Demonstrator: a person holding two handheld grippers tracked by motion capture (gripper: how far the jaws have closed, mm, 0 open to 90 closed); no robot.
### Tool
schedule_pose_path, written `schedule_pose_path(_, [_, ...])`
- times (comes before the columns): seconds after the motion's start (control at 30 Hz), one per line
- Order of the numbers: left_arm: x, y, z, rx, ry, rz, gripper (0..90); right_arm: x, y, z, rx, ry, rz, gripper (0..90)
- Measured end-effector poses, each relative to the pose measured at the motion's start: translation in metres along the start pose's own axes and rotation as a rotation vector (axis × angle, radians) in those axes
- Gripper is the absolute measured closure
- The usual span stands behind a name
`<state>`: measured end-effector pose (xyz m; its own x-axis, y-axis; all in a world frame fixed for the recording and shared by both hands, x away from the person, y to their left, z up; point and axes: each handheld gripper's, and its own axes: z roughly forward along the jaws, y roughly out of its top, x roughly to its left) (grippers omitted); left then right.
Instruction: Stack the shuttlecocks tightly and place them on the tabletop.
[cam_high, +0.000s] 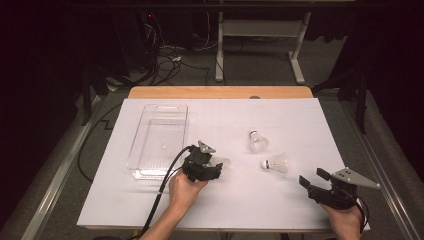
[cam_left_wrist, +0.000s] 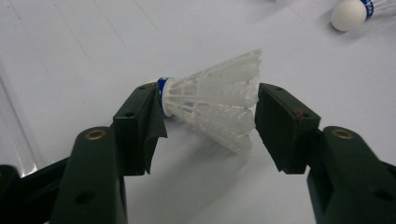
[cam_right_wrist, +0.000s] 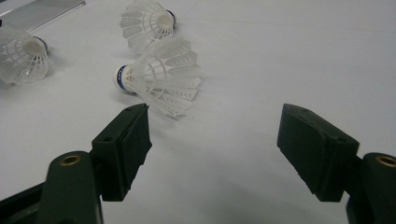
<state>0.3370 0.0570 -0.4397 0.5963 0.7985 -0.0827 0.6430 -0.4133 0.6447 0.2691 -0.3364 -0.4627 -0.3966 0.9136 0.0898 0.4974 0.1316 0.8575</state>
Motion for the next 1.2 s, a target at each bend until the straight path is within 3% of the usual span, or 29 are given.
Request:
schedule_pose_path(0.37, [0.000,-0.001,0.000,0.010,-0.007,0.009,60.8,-0.001,0.000,0.000,-0.001,0.005,0.003,26.0])
schedule_pose_path(0.67, [0.000,-0.002,-0.004,0.014,-0.007,0.045,76.6,-0.001,0.000,0.000,-0.001,0.010,0.008,26.1])
schedule_pose_path(0.9, [0.003,-0.003,-0.010,0.019,-0.007,0.068,83.0,-0.001,0.000,0.000,0.000,0.013,0.007,26.1])
schedule_pose_path(1.2, [0.010,-0.002,-0.016,0.006,-0.005,0.062,87.4,-0.001,-0.001,0.000,0.001,0.013,0.009,26.1])
